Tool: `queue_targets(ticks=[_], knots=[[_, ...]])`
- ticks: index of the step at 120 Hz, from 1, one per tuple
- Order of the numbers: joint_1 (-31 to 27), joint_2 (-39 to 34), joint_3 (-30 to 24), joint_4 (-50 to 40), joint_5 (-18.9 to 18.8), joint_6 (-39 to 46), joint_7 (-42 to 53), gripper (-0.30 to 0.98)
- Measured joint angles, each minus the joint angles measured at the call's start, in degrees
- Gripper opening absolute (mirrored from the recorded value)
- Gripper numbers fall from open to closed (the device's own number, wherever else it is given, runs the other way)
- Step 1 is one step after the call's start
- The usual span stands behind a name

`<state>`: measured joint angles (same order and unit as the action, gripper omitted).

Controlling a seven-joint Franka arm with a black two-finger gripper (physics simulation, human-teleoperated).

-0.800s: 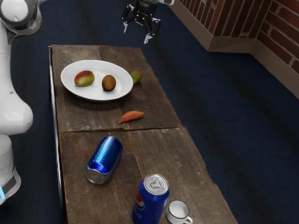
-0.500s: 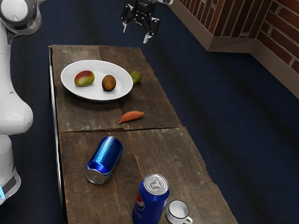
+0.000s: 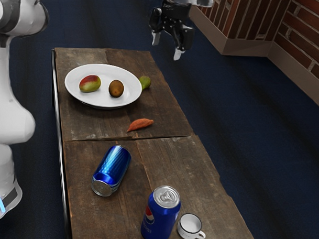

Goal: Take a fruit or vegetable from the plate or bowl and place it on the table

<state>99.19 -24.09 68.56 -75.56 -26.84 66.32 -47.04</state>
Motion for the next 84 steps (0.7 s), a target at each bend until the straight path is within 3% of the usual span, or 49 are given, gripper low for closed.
queue_targets(ticks=[10, 19, 24, 35, 45, 51, 64, 74, 84], knots=[[-0.6, 0.6, 0.3, -14.8, 0.5, 3.6, -1.7, 0.69], [-14.9, -3.9, -7.6, -28.7, 1.0, 7.8, -3.0, 0.69], [-19.8, -5.9, -10.3, -32.7, 1.1, 10.1, -3.6, 0.69], [-29.5, -8.5, -12.6, -35.4, 1.8, 13.6, -4.8, 0.69], [-47.2, -13.5, -18.6, -35.7, 2.3, 14.7, -5.4, 0.69], [-55.0, -14.6, -18.8, -35.7, 2.2, 15.1, -5.4, 0.68], [-60.6, -15.6, -17.4, -37.0, 0.8, 15.8, -4.7, 0.68], [-69.0, -19.1, -23.6, -41.4, -1.4, 17.2, -3.6, 0.69], [-71.5, -20.1, -25.8, -43.7, -2.5, 18.1, -2.6, 0.69]])
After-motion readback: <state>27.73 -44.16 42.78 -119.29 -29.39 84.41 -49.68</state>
